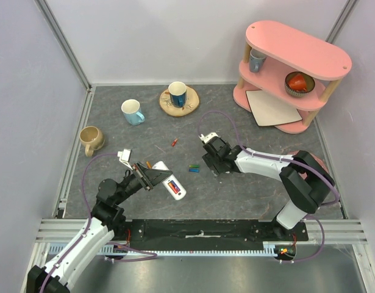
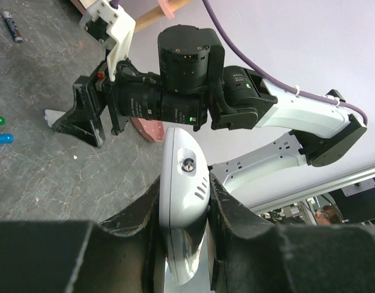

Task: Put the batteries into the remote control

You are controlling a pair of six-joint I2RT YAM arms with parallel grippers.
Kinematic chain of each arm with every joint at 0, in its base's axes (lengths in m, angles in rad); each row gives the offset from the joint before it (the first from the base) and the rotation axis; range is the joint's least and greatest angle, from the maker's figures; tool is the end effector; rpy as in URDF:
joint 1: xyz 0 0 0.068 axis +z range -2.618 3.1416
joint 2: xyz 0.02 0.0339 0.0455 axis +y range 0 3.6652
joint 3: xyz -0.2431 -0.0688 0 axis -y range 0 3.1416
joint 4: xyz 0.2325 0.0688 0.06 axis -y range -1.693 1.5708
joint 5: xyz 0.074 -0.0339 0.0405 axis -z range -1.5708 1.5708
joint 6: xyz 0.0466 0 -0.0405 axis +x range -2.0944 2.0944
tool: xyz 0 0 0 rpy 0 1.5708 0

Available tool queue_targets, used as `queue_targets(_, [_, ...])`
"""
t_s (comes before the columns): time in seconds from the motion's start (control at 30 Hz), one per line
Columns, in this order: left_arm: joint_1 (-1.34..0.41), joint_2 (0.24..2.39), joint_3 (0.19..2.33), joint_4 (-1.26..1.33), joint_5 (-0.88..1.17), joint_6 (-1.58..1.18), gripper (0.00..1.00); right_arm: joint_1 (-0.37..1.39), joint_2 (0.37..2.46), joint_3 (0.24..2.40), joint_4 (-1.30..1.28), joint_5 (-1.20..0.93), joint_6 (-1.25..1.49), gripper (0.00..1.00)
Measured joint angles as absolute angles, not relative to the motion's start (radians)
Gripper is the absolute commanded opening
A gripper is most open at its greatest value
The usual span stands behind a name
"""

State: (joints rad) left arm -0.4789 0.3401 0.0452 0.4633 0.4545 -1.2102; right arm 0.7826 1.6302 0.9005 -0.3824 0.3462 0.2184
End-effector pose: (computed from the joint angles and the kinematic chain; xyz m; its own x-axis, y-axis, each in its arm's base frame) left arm 0.1192 -0.0850 0.2038 -0.6943 -0.5868 -0.4167 0.4208 0.1387 -0.8965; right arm 0.2238 0.2003 0.1402 -0.7413 -0.4497 -0.4982 -0.4058 0.8916 -0.2011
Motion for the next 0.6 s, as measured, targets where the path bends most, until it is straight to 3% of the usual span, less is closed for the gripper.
queue_targets(0.2, [-0.479, 0.344, 0.045, 0.465, 0.455, -1.21, 0.02, 0.751, 1.666, 0.931, -0.371, 0.376, 0.271, 0.73])
queue_targets(0.47, [-0.479, 0.382, 0.046, 0.476, 0.454, -1.21, 0.02, 0.719, 1.689, 0.946, -0.338, 0.323, 0.277, 0.57])
queue_targets(0.6, [-0.479, 0.381, 0.045, 0.482, 0.454, -1.21, 0.02, 0.716, 1.69, 0.941, -0.323, 0.277, 0.285, 0.55])
